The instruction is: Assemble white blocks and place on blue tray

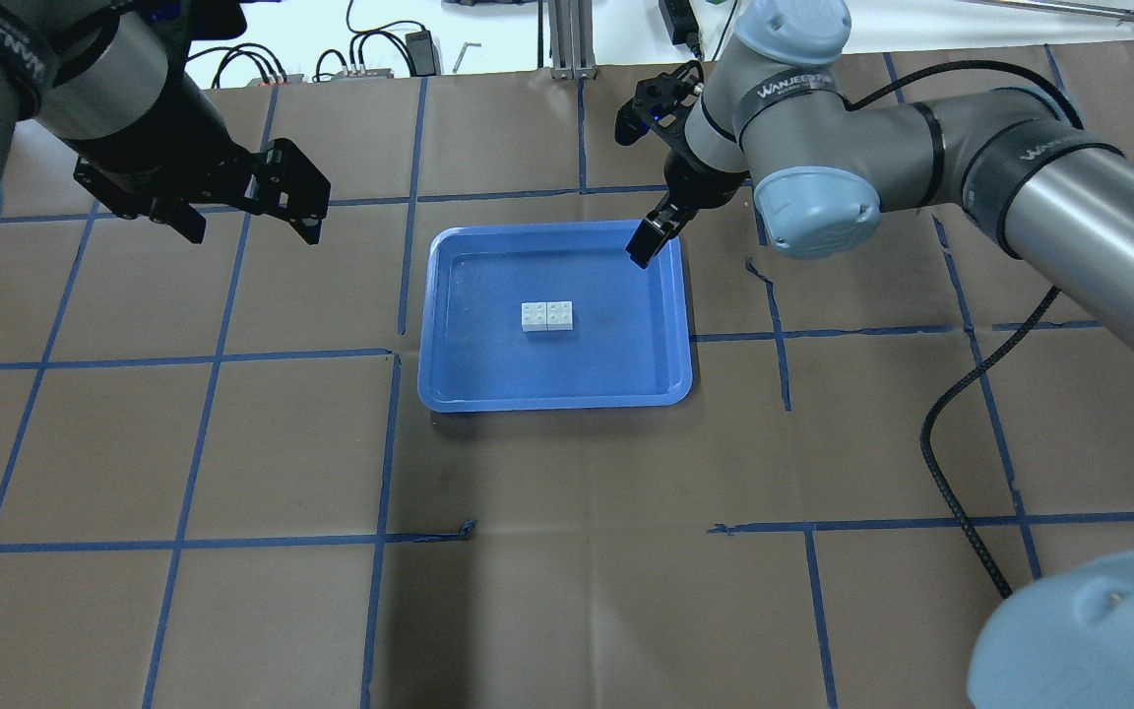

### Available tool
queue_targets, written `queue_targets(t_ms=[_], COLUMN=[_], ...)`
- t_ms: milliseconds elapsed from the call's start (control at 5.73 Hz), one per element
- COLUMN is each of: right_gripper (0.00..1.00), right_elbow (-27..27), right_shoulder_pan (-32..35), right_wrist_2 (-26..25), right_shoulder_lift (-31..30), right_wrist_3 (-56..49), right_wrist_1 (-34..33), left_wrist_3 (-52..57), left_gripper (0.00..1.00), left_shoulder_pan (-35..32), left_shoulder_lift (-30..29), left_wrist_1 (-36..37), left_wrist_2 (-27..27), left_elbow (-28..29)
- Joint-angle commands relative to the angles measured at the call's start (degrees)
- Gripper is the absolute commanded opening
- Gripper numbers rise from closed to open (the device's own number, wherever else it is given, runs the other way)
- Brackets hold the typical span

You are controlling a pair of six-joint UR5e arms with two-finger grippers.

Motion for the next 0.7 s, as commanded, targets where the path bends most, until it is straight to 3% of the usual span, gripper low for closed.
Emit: queue_targets(t_ms=[0, 174, 349, 523], right_gripper=[1.00, 1.00, 1.00, 1.00], right_elbow=[-0.6, -2.1, -4.3, -7.8], right_shoulder_pan=[-4.4, -8.0, -8.3, -8.3], right_wrist_2=[-6.0, -6.6, -8.8, -9.0], right_shoulder_lift=[-7.0, -11.6, -14.6, -16.5], right_wrist_3=[13.0, 22.2, 27.5, 28.4], right_wrist_1=[15.3, 22.3, 25.1, 30.9], left_wrist_3=[-0.1, -0.3, -0.3, -0.3], left_gripper=[0.99, 0.99, 0.99, 0.99], left_shoulder_pan=[0.0, 0.0, 0.0, 0.0], left_shoulder_lift=[0.0, 0.0, 0.0, 0.0], left_wrist_1=[0.1, 0.1, 0.1, 0.1], left_wrist_2=[-0.1, 0.0, 0.0, 0.0], left_elbow=[0.0, 0.0, 0.0, 0.0])
